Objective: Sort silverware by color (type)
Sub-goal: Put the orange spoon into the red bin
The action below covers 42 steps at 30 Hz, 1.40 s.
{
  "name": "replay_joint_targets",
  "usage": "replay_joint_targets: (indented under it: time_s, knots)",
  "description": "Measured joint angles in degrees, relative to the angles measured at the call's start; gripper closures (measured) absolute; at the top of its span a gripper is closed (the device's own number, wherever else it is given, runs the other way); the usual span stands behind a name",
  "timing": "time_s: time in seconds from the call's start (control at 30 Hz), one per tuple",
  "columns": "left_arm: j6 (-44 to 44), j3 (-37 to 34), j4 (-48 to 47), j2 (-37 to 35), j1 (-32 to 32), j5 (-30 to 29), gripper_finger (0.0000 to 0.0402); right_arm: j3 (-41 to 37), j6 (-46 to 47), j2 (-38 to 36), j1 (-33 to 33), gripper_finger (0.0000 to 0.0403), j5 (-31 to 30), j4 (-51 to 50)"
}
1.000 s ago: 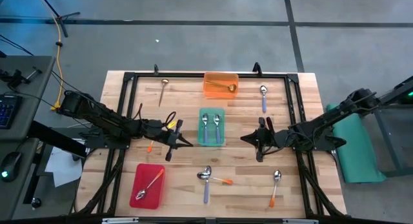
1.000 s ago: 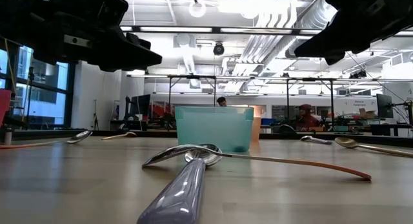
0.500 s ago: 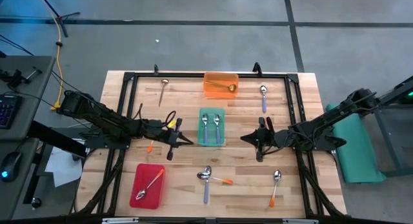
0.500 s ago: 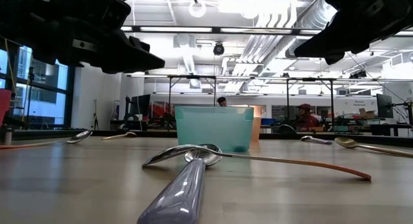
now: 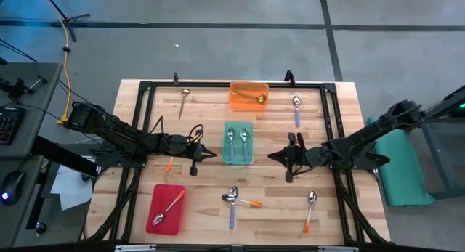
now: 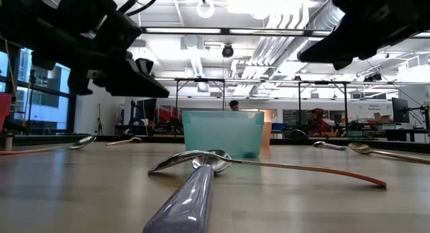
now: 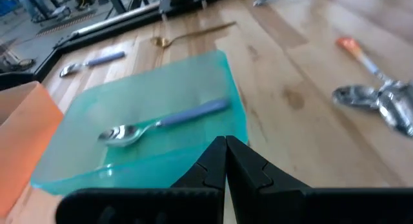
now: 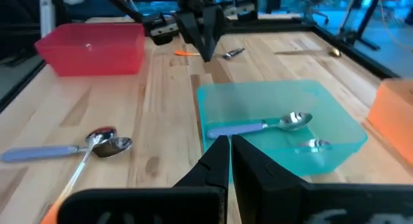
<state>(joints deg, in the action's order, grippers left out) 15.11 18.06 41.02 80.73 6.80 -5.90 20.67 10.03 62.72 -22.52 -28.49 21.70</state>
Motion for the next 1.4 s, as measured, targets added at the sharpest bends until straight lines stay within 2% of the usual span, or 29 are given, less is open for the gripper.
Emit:
replay_joint_targets:
  time_s: [0.13,0.43,1.03,1.13,1.4]
  knots:
    - [2.1,0.0,-0.1,0.0,-0.6,0.0,0.0401,1.3,3.0,3.5,0.8,0.0402,0.5,-0.2]
    - [1.6,0.0,0.0,0.0,-2.0,0.1,0.0401,9.2,1.9,13.2,0.8,0.0402,0.9,-1.3]
    - [0.9,0.0,-4.0,0.0,-2.0,0.2,0.0401,31.3,5.5,31.9,-1.2,0.0398,1.6,-17.2]
    - [0.2,0.0,-5.2,0.0,-2.0,0.2,0.0401,34.1,6.6,34.1,-2.4,0.0375,1.2,-19.3]
    - [0.0,0.0,-6.6,0.0,-1.9,0.2,0.0401,40.1,11.8,39.7,-4.9,0.0275,0.2,-23.1]
